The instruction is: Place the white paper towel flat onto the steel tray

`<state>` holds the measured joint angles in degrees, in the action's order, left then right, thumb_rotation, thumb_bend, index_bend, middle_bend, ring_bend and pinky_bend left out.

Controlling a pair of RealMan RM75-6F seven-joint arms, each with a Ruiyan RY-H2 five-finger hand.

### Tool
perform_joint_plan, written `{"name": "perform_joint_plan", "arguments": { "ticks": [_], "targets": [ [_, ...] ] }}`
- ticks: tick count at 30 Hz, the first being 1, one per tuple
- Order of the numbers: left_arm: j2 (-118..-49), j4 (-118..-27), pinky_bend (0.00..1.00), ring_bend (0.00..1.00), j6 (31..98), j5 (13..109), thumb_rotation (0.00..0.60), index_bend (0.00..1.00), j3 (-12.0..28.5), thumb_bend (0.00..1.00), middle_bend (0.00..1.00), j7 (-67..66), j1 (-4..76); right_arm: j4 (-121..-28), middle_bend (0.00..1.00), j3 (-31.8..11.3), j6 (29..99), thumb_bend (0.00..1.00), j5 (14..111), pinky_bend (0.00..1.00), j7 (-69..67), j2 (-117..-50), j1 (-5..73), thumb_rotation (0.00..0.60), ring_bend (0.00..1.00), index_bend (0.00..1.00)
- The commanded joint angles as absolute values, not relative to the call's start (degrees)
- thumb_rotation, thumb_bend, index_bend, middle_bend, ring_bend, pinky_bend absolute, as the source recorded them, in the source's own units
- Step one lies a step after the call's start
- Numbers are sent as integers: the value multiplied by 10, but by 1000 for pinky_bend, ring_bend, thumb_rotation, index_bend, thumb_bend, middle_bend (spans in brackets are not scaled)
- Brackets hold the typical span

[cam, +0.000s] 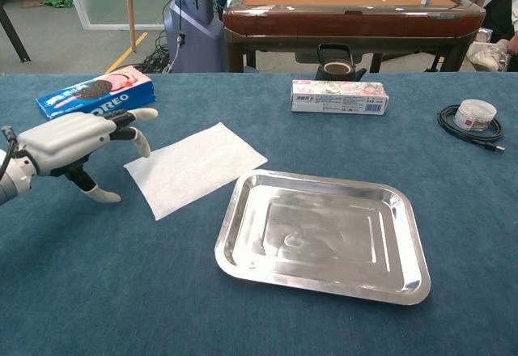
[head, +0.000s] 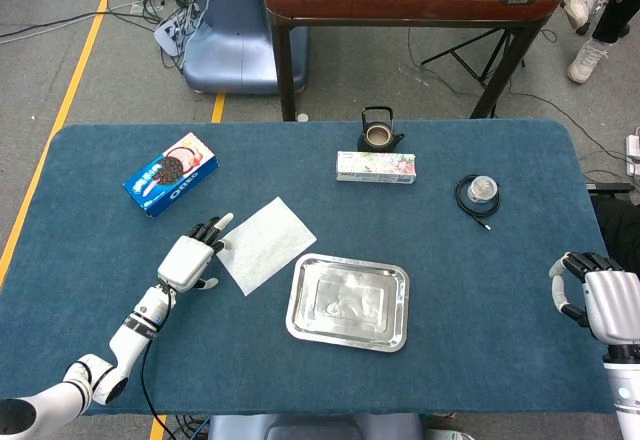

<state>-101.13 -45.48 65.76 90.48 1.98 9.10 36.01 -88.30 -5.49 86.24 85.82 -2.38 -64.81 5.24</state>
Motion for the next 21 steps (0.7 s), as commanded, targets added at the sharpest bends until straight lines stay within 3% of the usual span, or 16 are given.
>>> {"name": "perform_joint_plan", "arguments": {
  "ticks": [1, 21],
  "targets": [
    [-1014, -452, 163, 0, 658, 905, 600, 336, 19, 51, 0, 92, 361, -883, 476, -55, 862, 517, 858, 433, -24, -648, 53, 600, 378, 546],
    [-1042, -427, 163, 0, 654, 895, 600, 337, 23, 52, 0, 81, 372, -884, 476, -57, 867, 517, 857, 433, -31, -644, 51, 600, 378, 546]
  ]
}}
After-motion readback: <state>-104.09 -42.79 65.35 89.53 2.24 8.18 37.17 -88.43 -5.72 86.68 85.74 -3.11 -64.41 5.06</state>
